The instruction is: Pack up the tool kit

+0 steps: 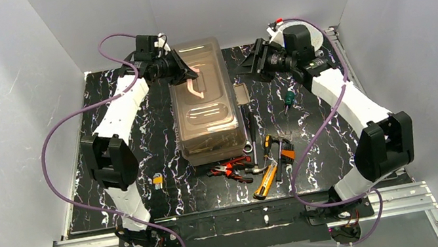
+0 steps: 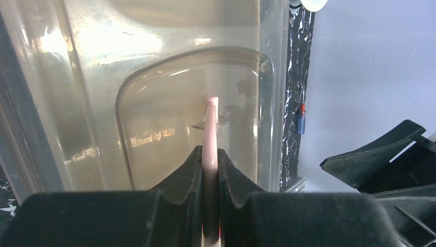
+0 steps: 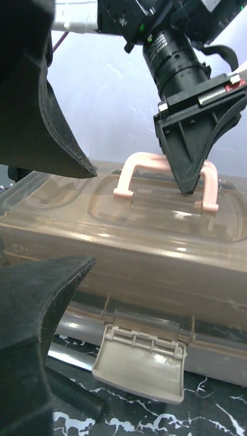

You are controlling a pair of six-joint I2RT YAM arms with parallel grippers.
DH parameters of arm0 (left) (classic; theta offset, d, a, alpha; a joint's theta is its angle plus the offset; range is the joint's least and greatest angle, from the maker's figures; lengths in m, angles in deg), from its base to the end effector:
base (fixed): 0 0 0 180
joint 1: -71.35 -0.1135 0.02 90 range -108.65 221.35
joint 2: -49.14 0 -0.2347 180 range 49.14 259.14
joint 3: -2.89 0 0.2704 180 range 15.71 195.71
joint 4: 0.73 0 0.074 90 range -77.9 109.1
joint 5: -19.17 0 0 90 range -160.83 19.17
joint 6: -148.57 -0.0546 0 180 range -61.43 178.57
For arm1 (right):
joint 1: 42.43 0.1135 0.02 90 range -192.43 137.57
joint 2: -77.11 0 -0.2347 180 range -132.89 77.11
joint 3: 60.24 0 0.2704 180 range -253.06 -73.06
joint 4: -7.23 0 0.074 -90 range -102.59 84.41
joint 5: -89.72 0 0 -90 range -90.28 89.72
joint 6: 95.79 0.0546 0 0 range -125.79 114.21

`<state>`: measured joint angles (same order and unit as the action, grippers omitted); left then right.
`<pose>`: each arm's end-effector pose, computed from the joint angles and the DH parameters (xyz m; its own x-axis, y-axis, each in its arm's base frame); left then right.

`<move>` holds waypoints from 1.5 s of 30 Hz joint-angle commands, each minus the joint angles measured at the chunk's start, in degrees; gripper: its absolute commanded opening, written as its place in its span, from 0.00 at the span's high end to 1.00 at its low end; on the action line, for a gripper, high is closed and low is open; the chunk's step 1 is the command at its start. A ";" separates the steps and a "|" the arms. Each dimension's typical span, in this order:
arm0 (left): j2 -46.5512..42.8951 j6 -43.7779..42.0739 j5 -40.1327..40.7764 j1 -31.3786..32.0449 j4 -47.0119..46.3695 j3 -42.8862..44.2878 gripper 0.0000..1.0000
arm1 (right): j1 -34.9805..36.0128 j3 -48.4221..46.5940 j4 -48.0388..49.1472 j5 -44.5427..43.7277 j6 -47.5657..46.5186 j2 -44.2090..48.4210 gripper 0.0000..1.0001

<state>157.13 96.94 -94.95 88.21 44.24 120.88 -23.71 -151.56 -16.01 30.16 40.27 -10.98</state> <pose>0.4340 -0.1548 0.3127 -0.7933 -0.3516 -0.4971 0.1183 0.7118 -0.6923 0.3661 0.1533 0.3219 -0.7488 0.4017 -0.5272 -0.2715 0.5397 0.7969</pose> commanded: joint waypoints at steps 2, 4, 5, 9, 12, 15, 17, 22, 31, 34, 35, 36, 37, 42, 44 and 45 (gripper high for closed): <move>-1.86 -2.03 5.27 1.29 -1.14 0.22 1.00 | -0.34 1.79 -0.31 -1.21 -2.50 2.55 0.36; -1.87 -0.96 4.91 1.35 -2.47 -1.01 1.00 | -0.50 2.23 -0.33 -1.19 -2.47 2.76 0.36; -1.94 -0.20 4.58 1.38 -3.39 -1.78 1.00 | -0.59 2.50 -0.27 -1.13 -2.46 2.80 0.36; -3.46 2.23 5.01 1.59 -7.85 -6.16 1.00 | -0.99 3.08 -0.05 -1.16 -2.45 3.27 0.36; -4.93 5.01 4.39 1.75 -11.58 -9.58 1.00 | -1.22 3.25 -0.04 -1.08 -2.47 3.45 0.36; -5.86 7.00 4.07 2.19 -12.93 -11.91 1.00 | -1.45 3.44 0.17 -0.87 -2.27 3.45 0.36; -6.82 7.58 4.83 2.46 -13.57 -13.32 1.00 | -1.45 3.54 0.43 -0.57 -2.22 3.30 0.36; -9.32 9.36 8.27 3.44 -16.17 -17.18 1.00 | -1.58 3.87 0.89 -0.40 -1.93 3.21 0.36; -9.64 3.72 15.31 5.09 -16.06 -16.95 1.00 | -1.54 3.70 1.37 0.26 -1.58 3.05 0.37; -10.14 0.57 20.37 5.60 -15.96 -16.50 1.00 | -1.58 3.88 1.36 0.07 -1.57 3.28 0.37; -10.24 0.15 21.54 5.63 -16.46 -16.67 1.00 | -1.58 3.88 1.44 0.13 -1.54 3.18 0.37; -10.11 0.01 21.98 5.71 -17.06 -16.77 1.00 | -1.57 3.81 1.45 0.15 -1.58 3.06 0.37; -9.87 -0.01 22.20 5.81 -17.76 -16.89 1.00 | -1.58 3.73 1.45 0.23 -1.59 2.91 0.37; -8.80 0.78 23.01 6.25 -22.05 -18.38 1.00 | -1.66 3.49 1.45 0.44 -1.48 2.65 0.37; -8.99 2.00 23.27 6.37 -23.99 -19.69 1.00 | -1.67 3.42 1.38 0.33 -1.55 2.64 0.37; -9.16 2.93 23.31 6.34 -25.07 -20.60 1.00 | -1.67 3.36 1.36 0.41 -1.59 2.62 0.37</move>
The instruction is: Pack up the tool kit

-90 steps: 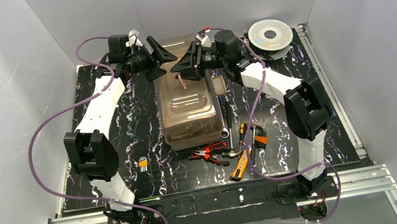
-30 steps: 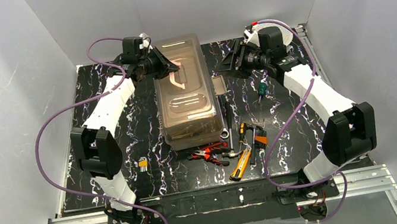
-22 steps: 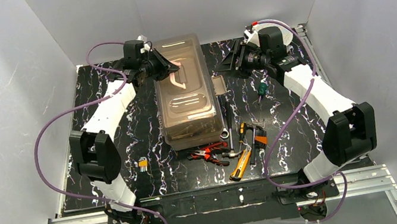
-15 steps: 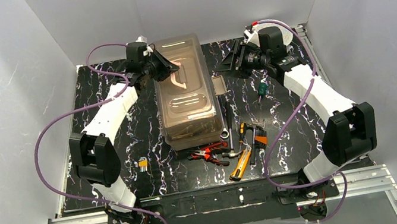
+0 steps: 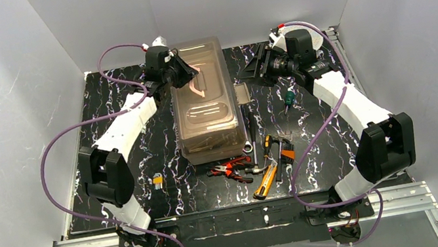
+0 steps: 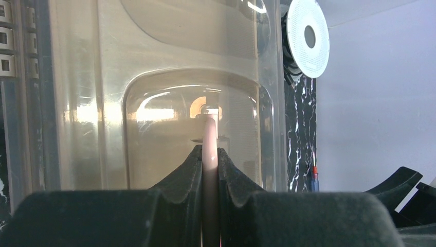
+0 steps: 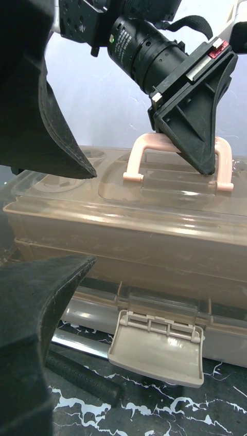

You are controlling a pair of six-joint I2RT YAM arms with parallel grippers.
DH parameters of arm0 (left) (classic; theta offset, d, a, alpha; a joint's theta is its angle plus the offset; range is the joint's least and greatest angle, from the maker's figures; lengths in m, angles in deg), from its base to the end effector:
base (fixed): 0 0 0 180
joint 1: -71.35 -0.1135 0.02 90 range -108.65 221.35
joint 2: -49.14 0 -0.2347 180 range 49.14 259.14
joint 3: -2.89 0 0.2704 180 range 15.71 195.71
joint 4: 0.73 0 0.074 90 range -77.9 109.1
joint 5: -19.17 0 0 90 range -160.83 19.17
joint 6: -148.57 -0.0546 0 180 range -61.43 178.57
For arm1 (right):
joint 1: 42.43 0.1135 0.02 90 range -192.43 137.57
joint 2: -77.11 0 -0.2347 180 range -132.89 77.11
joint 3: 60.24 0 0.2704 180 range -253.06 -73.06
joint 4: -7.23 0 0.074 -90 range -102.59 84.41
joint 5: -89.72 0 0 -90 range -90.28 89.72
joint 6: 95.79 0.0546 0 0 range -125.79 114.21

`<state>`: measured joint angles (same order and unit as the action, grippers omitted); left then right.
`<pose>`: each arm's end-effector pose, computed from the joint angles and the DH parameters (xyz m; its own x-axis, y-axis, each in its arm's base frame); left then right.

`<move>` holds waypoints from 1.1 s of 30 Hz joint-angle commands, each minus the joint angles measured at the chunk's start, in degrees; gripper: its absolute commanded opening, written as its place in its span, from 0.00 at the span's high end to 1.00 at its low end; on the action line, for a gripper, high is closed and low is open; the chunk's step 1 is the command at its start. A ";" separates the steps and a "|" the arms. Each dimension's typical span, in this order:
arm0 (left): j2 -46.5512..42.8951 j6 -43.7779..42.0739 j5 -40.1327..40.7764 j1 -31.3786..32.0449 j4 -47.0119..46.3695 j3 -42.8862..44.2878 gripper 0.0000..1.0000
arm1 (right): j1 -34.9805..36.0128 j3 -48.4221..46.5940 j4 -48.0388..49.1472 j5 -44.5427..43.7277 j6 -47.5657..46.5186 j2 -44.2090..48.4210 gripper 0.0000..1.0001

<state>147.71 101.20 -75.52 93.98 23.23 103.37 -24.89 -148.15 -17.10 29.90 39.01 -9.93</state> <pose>0.4083 -0.1751 0.3064 -0.5620 -0.4970 -0.6611 0.0989 0.7532 -0.6503 0.3631 0.1435 0.3037 -0.7628 0.3977 -0.5099 -0.2294 0.5708 0.7884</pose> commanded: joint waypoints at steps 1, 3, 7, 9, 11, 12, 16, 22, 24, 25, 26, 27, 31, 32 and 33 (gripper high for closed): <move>0.14 -0.40 3.90 0.61 -5.34 -3.85 1.00 | -0.49 -0.06 2.41 0.64 -0.25 1.53 0.37; -0.15 1.02 3.88 0.69 -7.13 -5.28 1.00 | -0.62 -0.06 2.37 0.74 -0.28 1.46 0.37; -1.64 2.05 6.87 0.88 -13.10 -9.57 1.00 | -0.78 -0.12 2.35 0.98 -0.30 1.36 0.37; -2.17 3.08 7.56 0.88 -15.38 -11.37 1.00 | -0.80 -0.10 2.37 1.12 -0.32 1.26 0.37; -2.20 3.75 7.67 0.91 -15.66 -11.58 1.00 | -0.76 -0.06 2.36 1.10 -0.32 1.17 0.37; -2.19 3.90 7.56 0.96 -15.89 -11.60 1.00 | -0.75 -0.01 2.36 1.11 -0.28 1.10 0.37; -2.38 3.80 8.06 1.64 -15.62 -11.31 1.00 | -0.75 0.18 2.49 1.27 -0.32 0.89 0.37; -2.87 -3.04 13.88 2.06 -16.92 -11.35 1.00 | -0.84 0.53 2.63 1.31 -0.39 1.53 0.37; -2.42 -3.56 14.35 2.07 -17.59 -11.30 1.00 | -0.84 0.56 2.59 1.29 -0.38 1.70 0.37; -2.22 -3.63 14.25 2.06 -17.90 -11.13 1.00 | -0.87 0.62 2.50 1.36 -0.36 1.69 0.37; -1.78 -3.62 14.12 2.08 -18.19 -10.96 1.00 | -0.91 0.63 2.56 1.38 -0.41 1.70 0.37; -1.41 -3.60 14.10 2.14 -18.50 -10.91 1.00 | -0.93 0.64 2.54 1.42 -0.41 1.77 0.37; -0.83 -4.26 15.08 2.24 -21.55 -12.24 1.00 | -0.93 0.65 2.33 1.51 -0.41 2.11 0.37; -0.81 -4.65 15.50 2.22 -22.35 -12.47 1.00 | -0.93 0.57 2.18 1.43 -0.48 2.27 0.37; -0.65 -5.03 15.84 2.24 -22.93 -12.51 1.00 | -0.94 0.56 2.05 1.32 -0.54 2.33 0.37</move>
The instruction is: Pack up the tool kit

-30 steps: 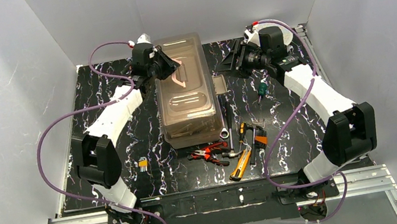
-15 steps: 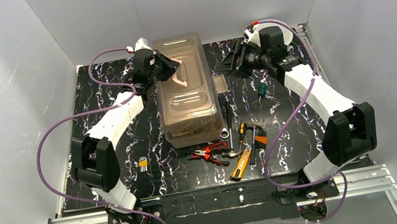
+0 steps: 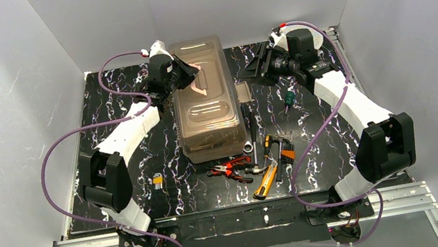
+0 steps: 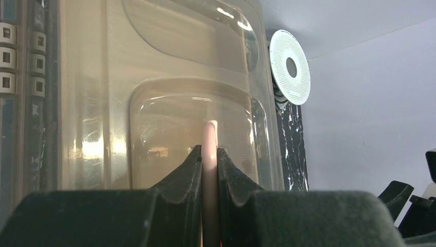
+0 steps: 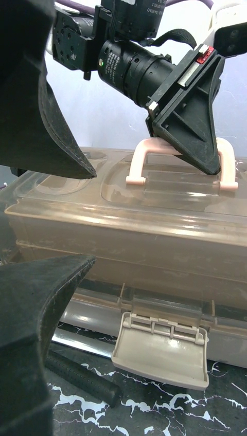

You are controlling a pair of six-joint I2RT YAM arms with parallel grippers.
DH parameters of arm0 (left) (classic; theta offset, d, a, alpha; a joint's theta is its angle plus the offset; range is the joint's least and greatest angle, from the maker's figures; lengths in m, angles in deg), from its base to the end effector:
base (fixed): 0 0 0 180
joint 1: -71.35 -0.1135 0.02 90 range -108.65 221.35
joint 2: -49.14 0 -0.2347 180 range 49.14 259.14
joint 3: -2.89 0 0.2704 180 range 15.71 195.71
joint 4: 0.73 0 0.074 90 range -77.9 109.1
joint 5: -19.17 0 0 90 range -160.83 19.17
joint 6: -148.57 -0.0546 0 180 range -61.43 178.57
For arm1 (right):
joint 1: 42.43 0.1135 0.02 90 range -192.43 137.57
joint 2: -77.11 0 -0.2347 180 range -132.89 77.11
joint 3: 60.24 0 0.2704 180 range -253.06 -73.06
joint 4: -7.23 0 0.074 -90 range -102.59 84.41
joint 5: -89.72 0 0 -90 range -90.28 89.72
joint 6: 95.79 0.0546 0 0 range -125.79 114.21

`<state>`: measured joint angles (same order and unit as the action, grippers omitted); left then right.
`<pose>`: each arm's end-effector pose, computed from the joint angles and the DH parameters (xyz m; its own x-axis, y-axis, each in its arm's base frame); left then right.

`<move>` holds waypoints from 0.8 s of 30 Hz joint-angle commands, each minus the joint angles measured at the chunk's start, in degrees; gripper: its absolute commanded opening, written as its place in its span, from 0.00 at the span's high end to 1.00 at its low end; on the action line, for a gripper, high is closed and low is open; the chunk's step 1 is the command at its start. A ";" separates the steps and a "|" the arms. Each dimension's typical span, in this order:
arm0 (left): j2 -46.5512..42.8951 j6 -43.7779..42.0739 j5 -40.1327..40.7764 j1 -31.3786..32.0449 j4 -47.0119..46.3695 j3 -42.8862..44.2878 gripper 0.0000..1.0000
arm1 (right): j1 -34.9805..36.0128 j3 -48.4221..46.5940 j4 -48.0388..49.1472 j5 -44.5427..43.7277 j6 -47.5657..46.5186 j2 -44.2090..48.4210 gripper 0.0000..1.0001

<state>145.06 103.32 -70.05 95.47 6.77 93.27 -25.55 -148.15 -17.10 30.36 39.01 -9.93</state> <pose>0.4006 -0.1786 0.2918 -0.4254 -0.5808 -0.6940 0.1366 0.7169 -0.6837 0.3644 0.1396 0.3038 -0.7616 0.4025 -0.5080 -0.2263 0.5693 0.7904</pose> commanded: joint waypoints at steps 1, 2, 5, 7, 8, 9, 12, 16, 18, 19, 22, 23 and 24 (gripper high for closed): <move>2.29 -7.90 10.71 0.75 -6.69 -2.21 1.00 | -0.32 0.56 1.88 0.72 -0.54 2.50 0.37; 2.56 -8.38 10.97 0.73 -6.76 -1.94 1.00 | -0.28 0.62 1.78 0.66 -0.66 2.52 0.37; 3.36 -8.71 10.97 0.75 -7.87 -1.71 1.00 | -0.27 0.78 1.80 0.94 -0.67 2.43 0.37; 3.93 -8.59 10.47 0.76 -8.21 -1.33 1.00 | -0.27 0.82 1.84 1.30 -0.72 2.03 0.37; 4.16 -8.55 10.08 0.75 -7.80 -0.94 1.00 | -0.32 0.87 1.84 1.43 -0.76 1.84 0.37; 4.15 -8.42 9.55 0.75 -7.17 -0.53 1.00 | -0.28 0.90 1.71 1.45 -0.76 1.70 0.36; 3.48 -8.94 7.59 0.75 -3.56 1.21 0.72 | -0.27 0.91 1.62 1.24 -1.02 1.53 0.35; 2.53 -8.40 6.41 0.68 4.65 4.87 0.56 | -0.27 0.59 1.73 1.43 -0.98 1.27 0.34; 1.92 -7.83 4.75 0.67 7.06 5.05 0.56 | -0.32 0.53 1.75 1.53 -0.94 1.26 0.34; 1.66 -7.50 3.77 0.67 8.27 4.94 0.57 | -0.28 0.55 1.75 1.54 -0.91 1.26 0.34; 1.44 -6.53 0.95 0.67 11.97 5.52 0.60 | -0.27 0.69 1.74 1.54 -0.92 1.43 0.34; 1.51 -6.44 0.22 0.59 13.17 5.91 0.61 | -0.27 0.73 1.66 1.54 -0.94 1.51 0.34; 1.30 -6.31 -0.41 0.58 14.20 6.16 0.61 | -0.30 0.85 1.69 1.54 -0.93 1.61 0.35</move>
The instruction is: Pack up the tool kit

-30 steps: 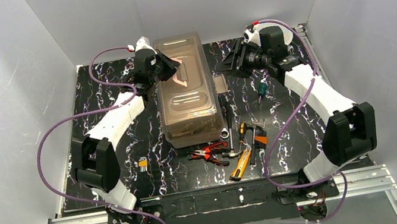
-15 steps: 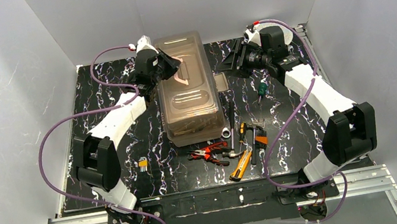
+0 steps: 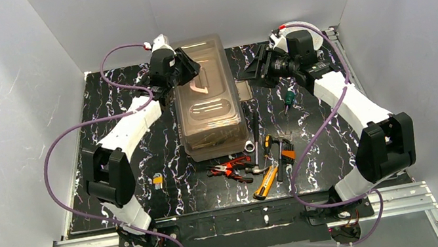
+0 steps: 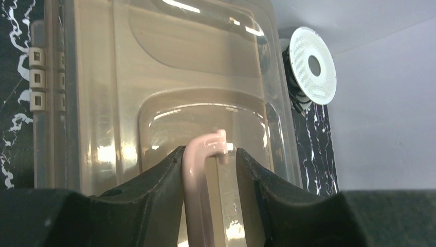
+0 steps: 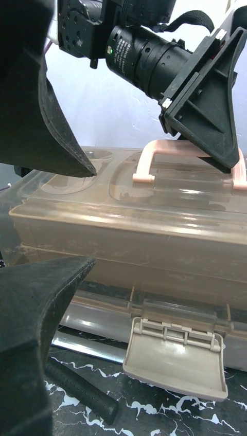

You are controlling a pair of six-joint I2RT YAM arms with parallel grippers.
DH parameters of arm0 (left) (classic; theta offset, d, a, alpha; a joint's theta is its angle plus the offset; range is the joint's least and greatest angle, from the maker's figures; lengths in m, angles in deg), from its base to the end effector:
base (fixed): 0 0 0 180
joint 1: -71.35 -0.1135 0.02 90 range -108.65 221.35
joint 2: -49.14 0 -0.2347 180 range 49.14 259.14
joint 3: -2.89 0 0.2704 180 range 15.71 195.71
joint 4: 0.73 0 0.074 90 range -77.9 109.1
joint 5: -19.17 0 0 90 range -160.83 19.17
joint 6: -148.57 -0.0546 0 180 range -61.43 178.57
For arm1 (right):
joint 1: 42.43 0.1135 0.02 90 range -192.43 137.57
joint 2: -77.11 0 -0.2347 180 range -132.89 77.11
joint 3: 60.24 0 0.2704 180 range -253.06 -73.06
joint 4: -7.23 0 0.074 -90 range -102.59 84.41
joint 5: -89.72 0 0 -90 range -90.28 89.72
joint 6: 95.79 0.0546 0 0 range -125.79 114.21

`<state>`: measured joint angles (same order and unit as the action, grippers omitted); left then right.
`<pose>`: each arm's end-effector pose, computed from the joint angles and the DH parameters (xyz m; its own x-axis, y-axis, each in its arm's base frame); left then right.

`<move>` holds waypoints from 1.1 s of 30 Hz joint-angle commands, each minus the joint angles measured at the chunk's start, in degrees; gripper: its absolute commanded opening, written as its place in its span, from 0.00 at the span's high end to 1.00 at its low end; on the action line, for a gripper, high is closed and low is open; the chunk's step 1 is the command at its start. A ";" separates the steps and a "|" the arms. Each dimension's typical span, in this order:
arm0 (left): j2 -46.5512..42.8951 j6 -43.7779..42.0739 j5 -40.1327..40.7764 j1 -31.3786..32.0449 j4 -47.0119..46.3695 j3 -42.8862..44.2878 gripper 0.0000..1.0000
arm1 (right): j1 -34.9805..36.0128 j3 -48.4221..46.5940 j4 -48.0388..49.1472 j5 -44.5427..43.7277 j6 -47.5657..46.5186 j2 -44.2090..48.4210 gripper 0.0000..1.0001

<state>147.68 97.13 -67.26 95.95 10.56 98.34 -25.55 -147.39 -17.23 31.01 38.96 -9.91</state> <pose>0.4100 -0.1840 0.2991 -0.4014 -0.5005 -0.7671 0.1412 0.7937 -0.5917 0.3632 0.1398 0.2988 -0.7735 0.3940 -0.4965 -0.2203 0.5674 0.7935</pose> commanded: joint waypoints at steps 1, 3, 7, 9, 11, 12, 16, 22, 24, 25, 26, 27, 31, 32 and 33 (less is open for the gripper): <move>-1.57 -0.03 -3.53 0.01 11.03 1.13 0.61 | -0.28 0.18 1.80 0.84 -0.85 1.71 0.35; -2.50 0.06 -3.57 -0.14 11.86 0.75 0.62 | -0.27 0.36 1.77 0.80 -0.88 1.93 0.35; -4.40 0.18 -3.57 -0.74 13.30 -0.18 0.65 | -0.27 0.58 1.66 0.81 -0.87 2.35 0.35; -5.06 0.19 -5.33 -1.07 14.21 -0.30 0.66 | -0.27 0.67 1.71 0.89 -0.89 2.46 0.35; -5.72 0.11 -5.42 -1.28 14.77 -0.46 0.67 | -0.23 0.75 1.77 0.88 -0.85 2.58 0.35; -6.00 0.03 -5.33 -1.37 14.88 -0.67 0.67 | -0.28 0.76 1.79 0.88 -0.83 2.62 0.35; -6.74 0.49 -5.91 -1.91 14.52 -1.38 0.69 | -0.27 0.94 1.86 1.00 -0.76 2.65 0.35; -6.23 1.63 -6.54 -2.45 12.72 -1.64 0.95 | -0.27 0.98 1.88 1.06 -0.78 2.65 0.36; -5.76 2.08 -6.59 -2.52 11.76 -1.60 0.99 | -0.27 0.94 1.81 0.99 -0.88 2.56 0.36; -5.47 2.38 -6.66 -2.54 11.26 -1.44 1.00 | -0.32 0.94 1.77 0.97 -0.87 2.52 0.36; -5.21 2.79 -6.50 -2.54 11.10 -1.19 1.00 | -0.28 0.94 1.75 0.89 -0.88 2.47 0.36; -4.87 2.93 -6.03 -2.51 11.17 -0.68 1.00 | -0.27 0.86 1.71 0.95 -0.87 2.38 0.36; -4.04 2.48 -2.20 -2.54 12.11 0.55 1.00 | -0.27 0.78 1.71 0.97 -0.86 2.21 0.36; -4.04 2.54 -1.60 -2.54 11.71 0.29 1.00 | -0.27 0.76 1.71 0.90 -0.95 2.18 0.36; -4.17 3.06 -1.45 -2.54 10.90 -0.36 1.00 | -0.27 0.76 1.71 0.85 -0.91 2.14 0.36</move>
<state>143.27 101.24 -73.18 93.85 20.08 97.84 -25.55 -146.32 -17.32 31.23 38.96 -9.60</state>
